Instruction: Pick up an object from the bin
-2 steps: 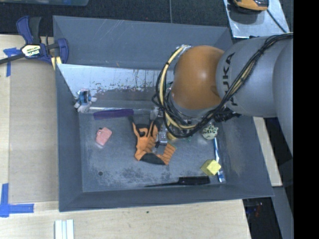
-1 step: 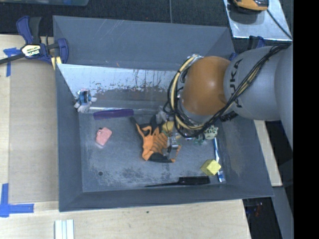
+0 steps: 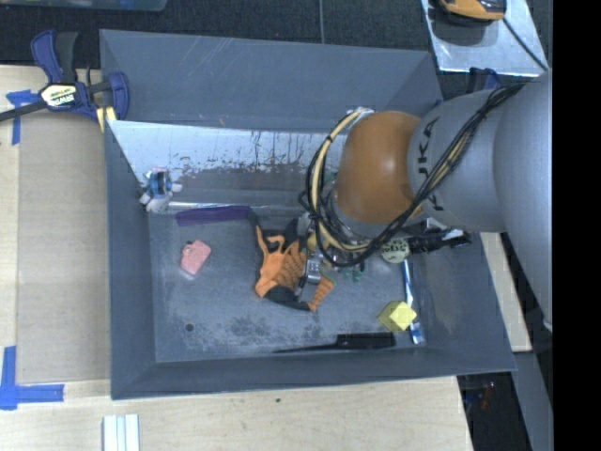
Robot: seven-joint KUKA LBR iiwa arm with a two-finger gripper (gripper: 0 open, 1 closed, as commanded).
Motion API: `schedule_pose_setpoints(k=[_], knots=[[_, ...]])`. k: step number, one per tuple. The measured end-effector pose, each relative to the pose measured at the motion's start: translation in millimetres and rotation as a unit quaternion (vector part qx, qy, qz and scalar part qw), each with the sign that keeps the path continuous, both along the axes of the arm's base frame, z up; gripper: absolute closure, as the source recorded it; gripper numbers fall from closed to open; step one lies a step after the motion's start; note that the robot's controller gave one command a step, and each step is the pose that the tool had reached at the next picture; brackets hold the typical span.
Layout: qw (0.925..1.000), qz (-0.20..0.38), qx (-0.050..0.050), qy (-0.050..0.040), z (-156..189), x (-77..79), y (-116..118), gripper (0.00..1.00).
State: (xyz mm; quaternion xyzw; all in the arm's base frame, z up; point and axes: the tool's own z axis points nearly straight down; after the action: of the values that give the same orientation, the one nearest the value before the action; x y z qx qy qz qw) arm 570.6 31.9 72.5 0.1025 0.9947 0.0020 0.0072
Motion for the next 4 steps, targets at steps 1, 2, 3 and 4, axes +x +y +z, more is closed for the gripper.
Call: schedule_pose_setpoints(k=[1,2,3,4], knots=[[0.9943,0.107,-0.001,-0.0057,1,10.4,-12,0.00],[0.9988,0.048,0.000,-0.0079,4,6.6,-3,1.00],[0.9988,0.048,0.000,-0.0080,4,6.7,-3,1.00],[0.9988,0.048,0.000,-0.0056,24,4.8,-3,1.00]])
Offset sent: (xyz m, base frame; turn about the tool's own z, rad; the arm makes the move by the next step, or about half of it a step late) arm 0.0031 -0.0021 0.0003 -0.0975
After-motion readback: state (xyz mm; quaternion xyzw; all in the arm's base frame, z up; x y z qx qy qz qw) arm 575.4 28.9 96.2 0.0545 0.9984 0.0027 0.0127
